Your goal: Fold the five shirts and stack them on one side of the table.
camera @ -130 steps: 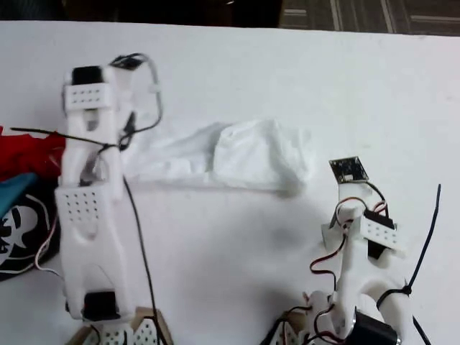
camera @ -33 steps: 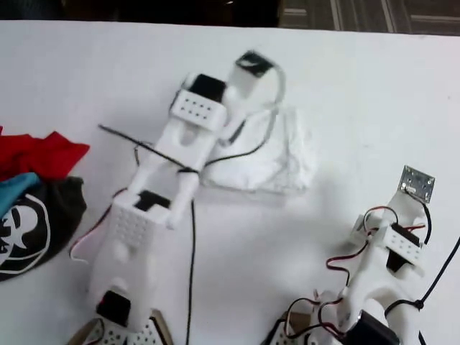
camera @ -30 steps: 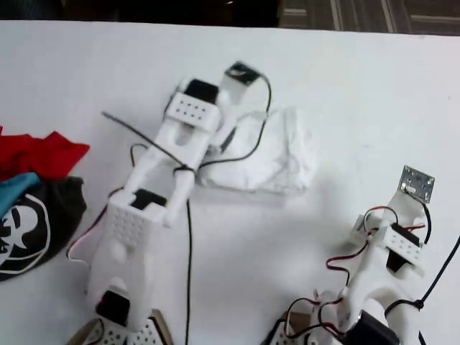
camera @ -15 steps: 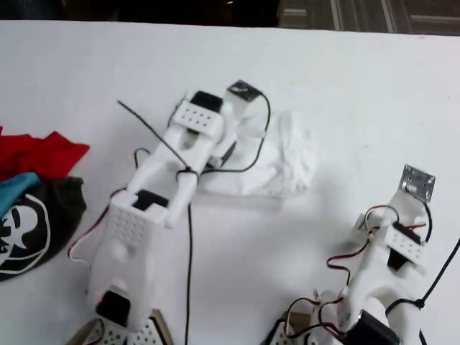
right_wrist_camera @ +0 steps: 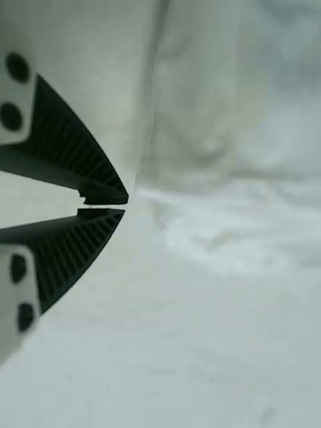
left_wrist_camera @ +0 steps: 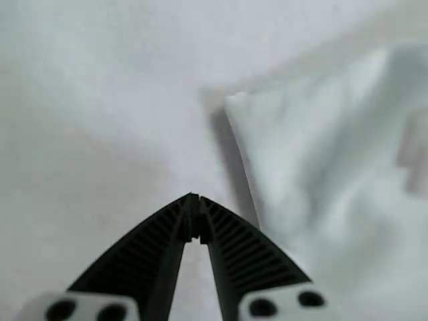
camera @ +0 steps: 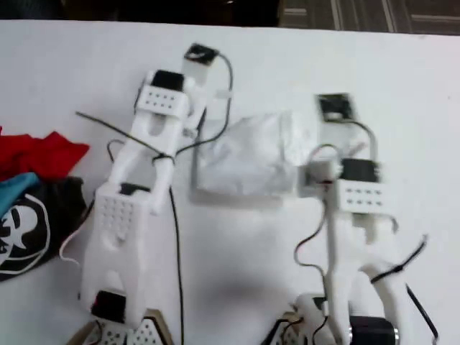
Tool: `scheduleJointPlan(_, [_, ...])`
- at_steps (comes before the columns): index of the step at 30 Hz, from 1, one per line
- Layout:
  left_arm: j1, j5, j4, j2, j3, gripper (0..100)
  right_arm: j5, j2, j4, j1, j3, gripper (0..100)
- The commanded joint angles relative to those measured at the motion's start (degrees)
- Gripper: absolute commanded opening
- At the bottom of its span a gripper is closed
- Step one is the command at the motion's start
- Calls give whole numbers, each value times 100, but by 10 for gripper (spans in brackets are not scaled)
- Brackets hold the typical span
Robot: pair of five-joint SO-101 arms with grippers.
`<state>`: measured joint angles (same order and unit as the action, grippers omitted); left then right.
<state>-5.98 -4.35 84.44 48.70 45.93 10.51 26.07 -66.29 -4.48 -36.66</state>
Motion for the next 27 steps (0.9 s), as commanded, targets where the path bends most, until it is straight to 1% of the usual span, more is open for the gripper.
scheduleJointPlan(1, [35,185,-246,53,215,31,-53,101,338,-655,237,20])
scheduleJointPlan(3, [44,343,-308,62,224,31,-53,84,532,-778,237,20])
scheduleJointPlan(6, [35,360,-290,79,321,31,-18,-303,804,-752,220,20])
scheduleJointPlan(13, [88,378,185,97,673,31,0,-2237,1367,-303,378,20])
scheduleJointPlan(18, [88,378,651,105,1015,31,9,-2888,1341,365,853,20])
scheduleJointPlan(20, [88,378,818,105,1130,31,229,-2905,1314,514,985,20])
scheduleJointPlan(23, [88,369,976,105,1253,31,580,-2905,1068,541,1187,20])
scheduleJointPlan(27, [88,360,1125,79,1270,31,615,-2897,637,523,1530,20])
